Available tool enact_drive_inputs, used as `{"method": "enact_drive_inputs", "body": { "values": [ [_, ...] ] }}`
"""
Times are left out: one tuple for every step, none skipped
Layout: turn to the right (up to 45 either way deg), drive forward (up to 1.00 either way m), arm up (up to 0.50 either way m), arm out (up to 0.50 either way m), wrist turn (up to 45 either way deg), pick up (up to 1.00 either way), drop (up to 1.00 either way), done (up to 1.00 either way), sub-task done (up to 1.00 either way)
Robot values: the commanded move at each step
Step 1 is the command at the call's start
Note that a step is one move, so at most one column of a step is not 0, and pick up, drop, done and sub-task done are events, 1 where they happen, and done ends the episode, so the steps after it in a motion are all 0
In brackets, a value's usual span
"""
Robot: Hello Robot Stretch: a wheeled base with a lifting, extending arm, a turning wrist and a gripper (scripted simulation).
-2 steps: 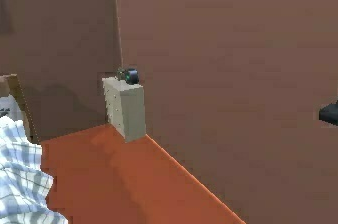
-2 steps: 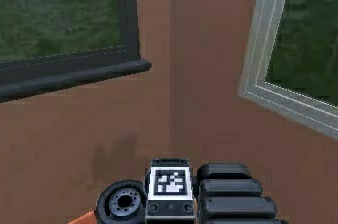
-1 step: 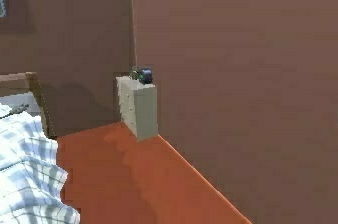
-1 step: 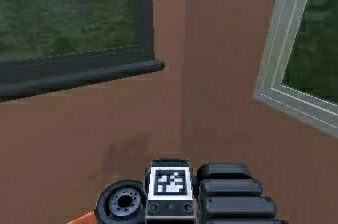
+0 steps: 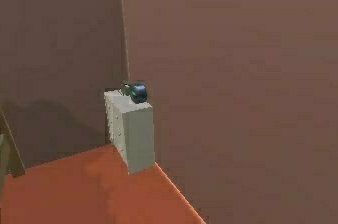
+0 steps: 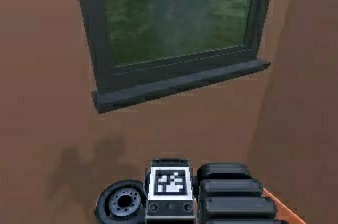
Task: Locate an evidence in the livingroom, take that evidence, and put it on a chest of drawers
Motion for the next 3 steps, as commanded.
{"method": "enact_drive_inputs", "body": {
  "values": [
    [-27.0,0.0,0.0,0.0,0.0,0.0,0.0,0.0,0.0],
    [0.0,1.0,0.0,0.0,0.0,0.0,0.0,0.0,0.0],
    [-6.0,0.0,0.0,0.0,0.0,0.0,0.0,0.0,0.0]
  ]
}}
